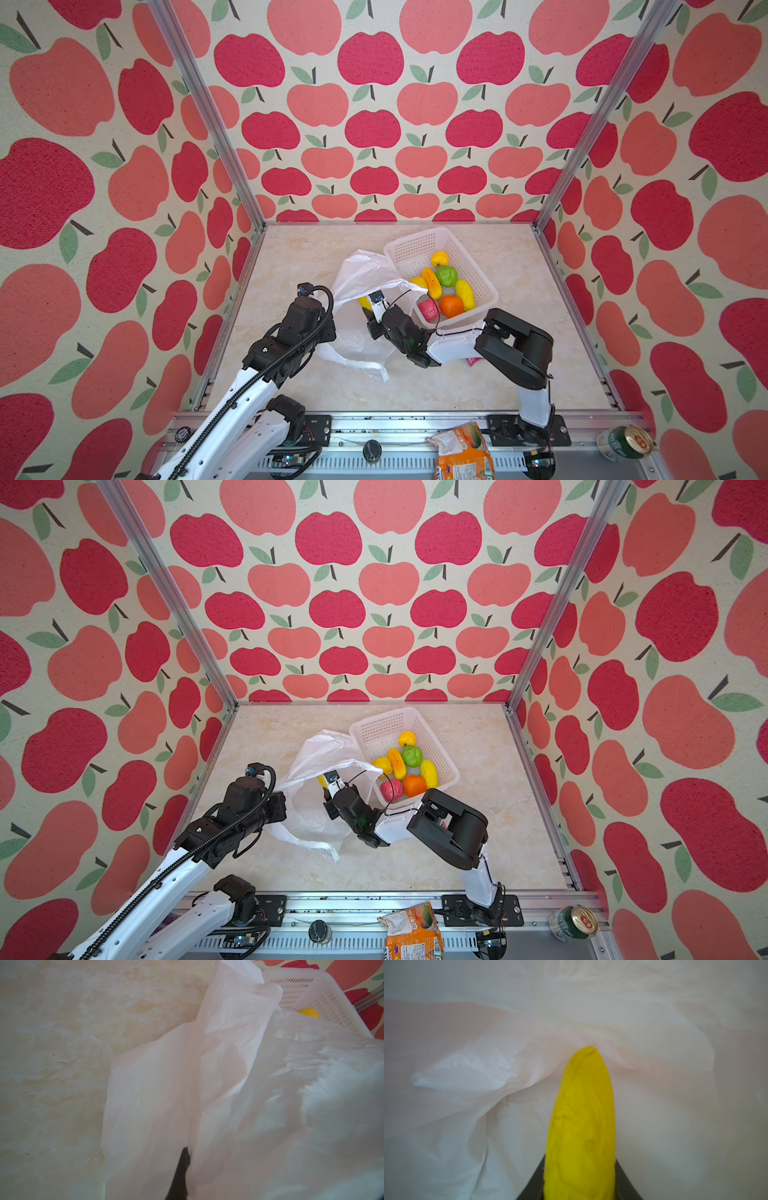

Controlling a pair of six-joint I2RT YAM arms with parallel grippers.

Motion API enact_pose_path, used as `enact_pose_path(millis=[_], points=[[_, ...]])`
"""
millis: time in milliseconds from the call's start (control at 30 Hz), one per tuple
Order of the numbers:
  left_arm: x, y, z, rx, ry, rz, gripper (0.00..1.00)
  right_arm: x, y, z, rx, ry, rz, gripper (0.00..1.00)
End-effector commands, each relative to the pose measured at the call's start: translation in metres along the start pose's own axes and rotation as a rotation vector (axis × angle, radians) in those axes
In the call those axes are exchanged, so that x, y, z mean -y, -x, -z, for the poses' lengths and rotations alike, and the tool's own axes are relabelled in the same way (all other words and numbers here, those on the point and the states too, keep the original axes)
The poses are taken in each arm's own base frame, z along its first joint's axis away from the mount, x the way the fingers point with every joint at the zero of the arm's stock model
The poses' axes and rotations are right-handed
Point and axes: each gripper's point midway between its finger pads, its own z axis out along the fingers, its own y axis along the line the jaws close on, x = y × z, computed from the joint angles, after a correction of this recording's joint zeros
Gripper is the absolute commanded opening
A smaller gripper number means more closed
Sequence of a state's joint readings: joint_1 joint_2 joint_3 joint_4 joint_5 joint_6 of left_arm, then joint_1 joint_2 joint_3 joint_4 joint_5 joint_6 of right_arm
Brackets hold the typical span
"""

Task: Untie the knot of the plastic bag and take out the fruit
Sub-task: 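Close the right gripper on the yellow elongated fruit and lift it out, then carry the yellow fruit over the basket and release it with the right gripper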

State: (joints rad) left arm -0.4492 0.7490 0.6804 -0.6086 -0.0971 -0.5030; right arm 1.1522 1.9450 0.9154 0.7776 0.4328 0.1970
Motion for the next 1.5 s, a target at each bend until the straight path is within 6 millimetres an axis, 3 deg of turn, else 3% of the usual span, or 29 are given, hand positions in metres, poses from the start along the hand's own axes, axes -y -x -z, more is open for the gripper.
enact_pose_path(millis=[0, 167, 200, 300, 400, 567, 700, 867, 900, 1033, 1200, 1467], points=[[-0.006, 0.0, -0.001, 0.001, 0.028, 0.006, 0.0, -0.011, 0.02, 0.014, 0.068, 0.053, -0.021, 0.33], [-0.007, 0.001, -0.002, 0.008, 0.035, 0.01, 0.0, -0.028, 0.027, 0.033, 0.105, 0.13, 0.017, 0.32], [-0.008, 0.001, -0.002, 0.009, 0.041, 0.011, 0.0, -0.045, 0.029, 0.044, 0.122, 0.177, 0.03, 0.32], [-0.011, 0.001, -0.006, 0.013, 0.062, 0.015, 0.0, -0.056, 0.047, 0.07, 0.186, 0.223, 0.065, 0.32], [-0.012, 0.004, -0.013, 0.017, 0.078, 0.013, 0.0, -0.054, 0.067, 0.097, 0.248, 0.231, 0.081, 0.32], [-0.012, 0.017, -0.029, 0.032, 0.098, 0.025, 0.0, -0.029, 0.09, 0.135, 0.329, 0.194, 0.057, 0.32], [-0.012, 0.032, -0.045, 0.043, 0.105, 0.052, 0.0, -0.004, 0.102, 0.16, 0.376, 0.129, 0.05, 0.32], [-0.015, 0.049, -0.068, 0.027, 0.101, 0.096, 0.0, 0.042, 0.113, 0.18, 0.387, 0.003, 0.021, 0.31], [-0.017, 0.052, -0.072, 0.028, 0.107, 0.098, 0.0, 0.07, 0.116, 0.181, 0.386, -0.077, -0.006, 0.31], [-0.026, 0.067, -0.084, 0.041, 0.143, 0.108, 0.0, 0.139, 0.104, 0.186, 0.326, -0.229, -0.128, 0.29], [-0.04, 0.074, -0.101, 0.032, 0.186, 0.126, 0.0, 0.203, 0.074, 0.171, 0.151, -0.343, -0.246, 0.28], [-0.048, 0.075, -0.119, 0.018, 0.223, 0.127, 0.0, 0.247, 0.04, 0.116, -0.095, -0.346, -0.309, 0.29]])
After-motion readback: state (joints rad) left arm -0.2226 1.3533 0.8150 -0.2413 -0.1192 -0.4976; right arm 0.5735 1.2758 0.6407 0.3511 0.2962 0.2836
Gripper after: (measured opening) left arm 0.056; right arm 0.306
